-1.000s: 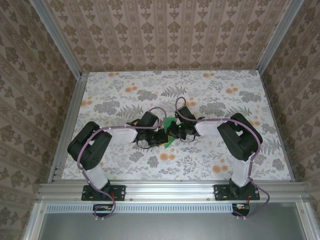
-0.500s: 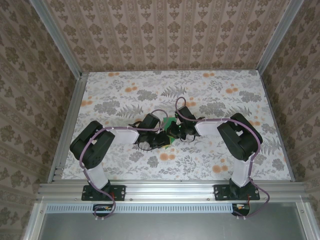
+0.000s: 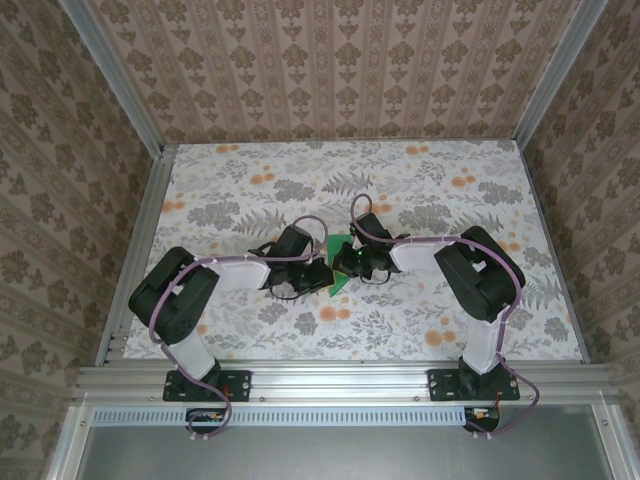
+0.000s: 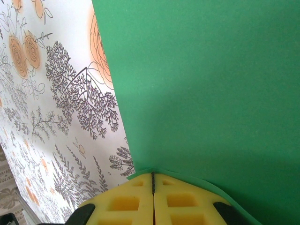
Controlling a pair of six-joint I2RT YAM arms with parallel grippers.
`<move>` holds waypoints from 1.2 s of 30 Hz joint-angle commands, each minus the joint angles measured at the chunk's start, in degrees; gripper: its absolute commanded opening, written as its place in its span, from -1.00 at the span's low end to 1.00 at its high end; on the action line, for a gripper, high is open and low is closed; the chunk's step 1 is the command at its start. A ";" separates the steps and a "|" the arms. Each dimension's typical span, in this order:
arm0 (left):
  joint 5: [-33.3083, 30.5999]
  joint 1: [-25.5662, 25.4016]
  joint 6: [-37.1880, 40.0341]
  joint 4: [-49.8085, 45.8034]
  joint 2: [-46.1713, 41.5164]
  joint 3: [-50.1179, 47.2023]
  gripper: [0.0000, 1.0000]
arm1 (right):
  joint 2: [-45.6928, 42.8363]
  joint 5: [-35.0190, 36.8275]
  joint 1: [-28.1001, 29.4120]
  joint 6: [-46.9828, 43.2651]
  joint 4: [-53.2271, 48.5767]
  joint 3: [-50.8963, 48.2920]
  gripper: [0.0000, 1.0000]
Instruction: Fold a paper plane with a square sheet of paper (pick it up from the middle)
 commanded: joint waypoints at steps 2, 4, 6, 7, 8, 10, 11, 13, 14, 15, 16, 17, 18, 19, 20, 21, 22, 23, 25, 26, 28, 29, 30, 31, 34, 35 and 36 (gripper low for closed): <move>-0.41 0.25 -0.69 1.81 2.06 0.30 -0.75 | 2.25 0.80 -0.36 0.50 -2.42 -1.63 -0.84; -0.30 0.24 -0.69 2.14 2.83 0.42 -0.75 | 2.23 0.70 -0.34 0.50 -2.43 -1.64 -0.84; 0.23 0.21 -0.86 2.34 3.52 0.39 -0.76 | 2.12 0.71 -0.36 0.47 -2.49 -1.74 -0.84; 0.45 0.23 -0.80 2.38 3.68 0.36 -0.76 | 2.12 0.71 -0.36 0.47 -2.53 -1.72 -0.84; 0.79 0.12 -0.78 2.36 4.02 0.36 -0.76 | 2.18 0.71 -0.36 0.47 -2.47 -1.72 -0.84; 1.37 0.00 -0.91 2.50 4.49 0.22 -0.76 | 2.24 0.71 -0.36 0.55 -2.37 -1.77 -0.84; 1.60 -0.20 -0.82 2.51 4.56 0.25 -0.76 | 2.20 0.71 -0.36 0.55 -2.43 -1.72 -0.84; 1.95 -0.48 -0.78 2.43 4.74 0.33 -0.76 | 2.24 0.69 -0.36 0.54 -2.36 -1.73 -0.83; 2.09 -0.60 -0.69 2.34 4.70 0.46 -0.76 | 2.25 0.71 -0.34 0.55 -2.34 -1.76 -0.84; 2.14 -0.82 -0.62 2.20 4.74 0.55 -0.76 | 2.29 0.71 -0.36 0.56 -2.36 -1.80 -0.83; 2.07 -0.91 -0.52 2.08 4.77 0.53 -0.77 | 2.28 0.71 -0.36 0.56 -2.33 -1.81 -0.83; 2.22 -1.09 -0.42 1.93 4.79 0.57 -0.76 | 2.33 0.79 -0.36 0.64 -2.36 -1.88 -0.84; 2.16 -1.12 -0.35 1.73 4.67 0.53 -0.76 | 2.34 0.77 -0.36 0.65 -2.37 -1.91 -0.84; 2.18 -1.23 -0.34 1.55 4.70 0.57 -0.76 | 2.34 0.73 -0.36 0.73 -2.27 -1.99 -0.84; 2.22 -1.33 -0.26 1.57 4.53 0.49 -0.77 | 2.34 0.80 -0.36 0.69 -2.17 -2.04 -0.84; 2.18 -1.32 -0.17 1.49 4.42 0.47 -0.77 | 2.34 0.80 -0.36 0.74 -2.13 -2.00 -0.83; 2.27 -1.44 -0.17 1.43 4.32 0.44 -0.77 | 2.34 0.82 -0.36 0.81 -2.16 -2.01 -0.83; 2.39 -1.61 -0.08 1.50 4.14 0.32 -0.77 | 2.37 0.96 -0.36 0.82 -2.14 -2.09 -0.84; 2.48 -1.89 0.03 1.30 3.69 0.33 -0.77 | 2.50 0.89 -0.36 0.91 -2.10 -2.09 -0.83; 2.49 -1.95 0.01 1.32 3.41 0.31 -0.77 | 2.48 0.95 -0.36 0.91 -2.05 -2.16 -0.84; 2.33 -2.16 0.18 1.22 2.80 0.04 -0.77 | 2.52 1.01 -0.42 0.95 -2.09 -2.16 -0.84; 2.46 -2.25 0.19 1.25 2.52 -0.03 -0.77 | 2.48 1.05 -0.39 1.00 -2.03 -2.16 -0.84; 2.57 -2.42 0.21 1.21 2.33 -0.20 -0.77 | 2.48 1.12 -0.45 1.00 -2.06 -2.25 -0.84; 2.58 -2.58 0.16 1.27 2.07 -0.27 -0.77 | 2.50 1.17 -0.45 1.09 -2.03 -2.25 -0.84; 2.73 -3.33 0.19 1.24 2.10 -0.30 -0.77 | 2.44 1.19 -0.56 1.26 -1.83 -2.43 -0.84; 2.75 -3.54 0.14 1.05 2.21 -0.36 -0.77 | 2.49 1.23 -0.54 1.26 -1.84 -2.51 -0.83; 2.64 -3.78 0.02 1.04 2.19 -0.47 -0.78 | 2.49 1.23 -0.54 1.33 -1.75 -2.62 -0.84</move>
